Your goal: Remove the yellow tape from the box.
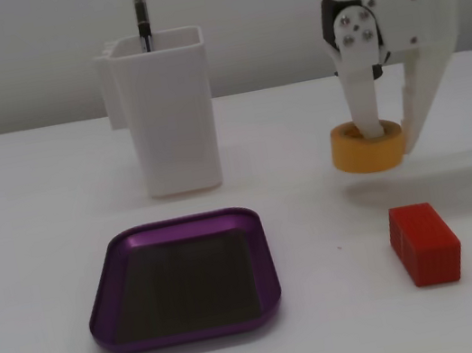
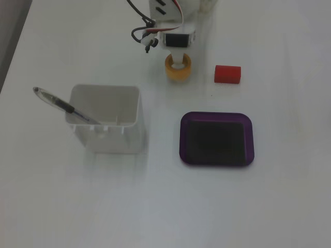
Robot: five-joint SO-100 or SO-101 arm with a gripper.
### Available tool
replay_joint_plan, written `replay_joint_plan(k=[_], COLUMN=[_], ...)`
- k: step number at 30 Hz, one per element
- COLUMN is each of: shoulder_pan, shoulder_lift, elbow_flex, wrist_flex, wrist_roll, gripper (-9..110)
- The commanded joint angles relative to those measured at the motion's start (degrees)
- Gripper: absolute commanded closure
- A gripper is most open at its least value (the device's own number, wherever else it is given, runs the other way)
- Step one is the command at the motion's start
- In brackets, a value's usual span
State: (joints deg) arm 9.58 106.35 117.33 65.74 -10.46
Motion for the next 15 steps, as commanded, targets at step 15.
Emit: replay_joint_plan(k=[15], shoulder_pan=[-12.7], shoulder_lift=[2.8], elbow_flex=[7.2], wrist_flex=[-7.9], wrist_roll=[0.2], gripper=[102])
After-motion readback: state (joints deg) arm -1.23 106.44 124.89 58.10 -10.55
